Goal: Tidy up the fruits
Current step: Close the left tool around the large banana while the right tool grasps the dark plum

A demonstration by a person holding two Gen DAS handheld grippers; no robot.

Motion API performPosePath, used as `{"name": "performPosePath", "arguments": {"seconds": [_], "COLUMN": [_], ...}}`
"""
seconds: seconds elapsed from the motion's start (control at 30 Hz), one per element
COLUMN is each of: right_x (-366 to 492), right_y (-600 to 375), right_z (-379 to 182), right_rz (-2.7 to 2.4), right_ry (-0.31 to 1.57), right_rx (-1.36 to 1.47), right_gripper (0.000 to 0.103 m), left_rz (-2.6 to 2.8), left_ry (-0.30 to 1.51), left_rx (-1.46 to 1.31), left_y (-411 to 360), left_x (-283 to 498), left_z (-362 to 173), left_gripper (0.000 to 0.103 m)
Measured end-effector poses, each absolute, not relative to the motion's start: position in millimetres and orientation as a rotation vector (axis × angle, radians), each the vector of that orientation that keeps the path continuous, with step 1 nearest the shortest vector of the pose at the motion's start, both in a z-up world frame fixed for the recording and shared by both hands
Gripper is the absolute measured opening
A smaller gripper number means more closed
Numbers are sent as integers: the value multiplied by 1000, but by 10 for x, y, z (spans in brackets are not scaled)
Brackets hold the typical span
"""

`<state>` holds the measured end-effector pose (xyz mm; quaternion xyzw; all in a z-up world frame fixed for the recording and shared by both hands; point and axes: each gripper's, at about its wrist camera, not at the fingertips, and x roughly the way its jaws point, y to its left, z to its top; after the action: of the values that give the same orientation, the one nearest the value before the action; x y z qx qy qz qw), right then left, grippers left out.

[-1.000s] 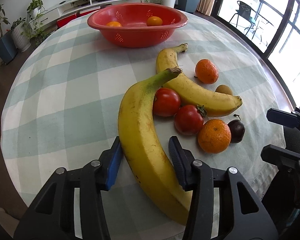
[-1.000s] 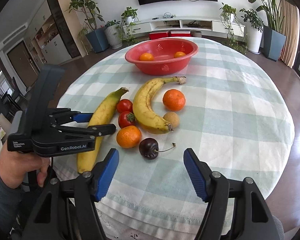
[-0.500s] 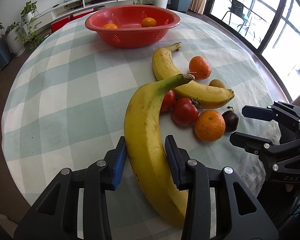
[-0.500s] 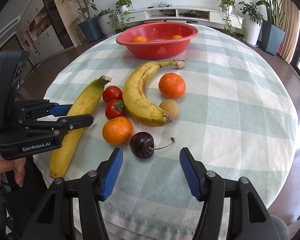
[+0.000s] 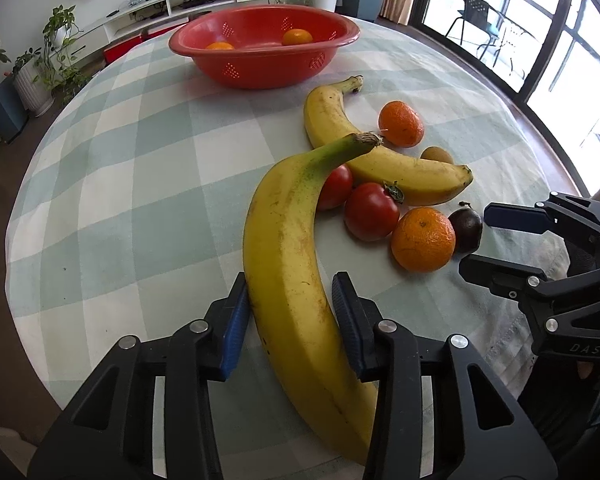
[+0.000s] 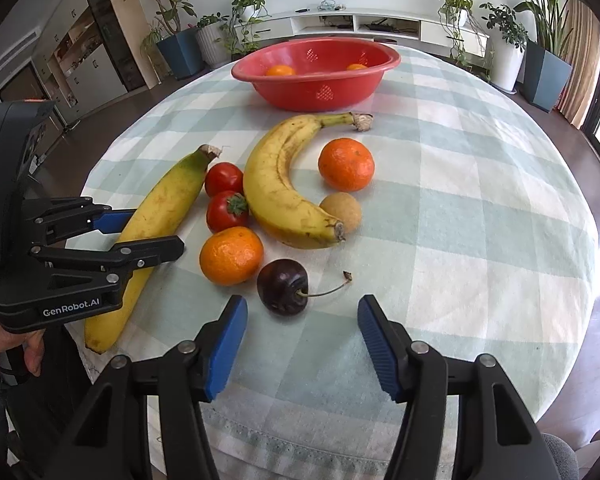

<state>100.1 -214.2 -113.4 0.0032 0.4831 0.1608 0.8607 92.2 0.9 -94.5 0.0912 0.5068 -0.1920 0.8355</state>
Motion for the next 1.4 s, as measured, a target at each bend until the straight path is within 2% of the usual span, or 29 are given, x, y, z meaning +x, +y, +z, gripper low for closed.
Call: {"name": "performPosePath", "arguments": {"seconds": [0.2, 0.67, 0.97, 1.23, 1.4], "right_x": [1008, 1072, 1083, 1070, 1068], "right_y": [-2142, -2043, -2022, -2038, -2052], "right_z": [-1145, -1158, -1167, -1163, -1158], "right_rz": [335, 334, 335, 343, 348], "right_ry": [1012, 1012, 1001, 995, 998], "right_rx": [8, -13, -34, -31, -27], "right_gripper": [58, 55, 44, 40, 33], "left_rz": [-416, -438, -458, -464, -467], "left_ry": [1058, 1047, 1036, 1032, 1032], "left_rx": [136, 210, 164, 120, 93], "left_y": [118, 74, 129, 172, 226], "left_x": [934, 898, 872, 858, 846], "left_z": [-852, -858, -793, -750, -737], "left_gripper": [31, 31, 30, 30, 30]}}
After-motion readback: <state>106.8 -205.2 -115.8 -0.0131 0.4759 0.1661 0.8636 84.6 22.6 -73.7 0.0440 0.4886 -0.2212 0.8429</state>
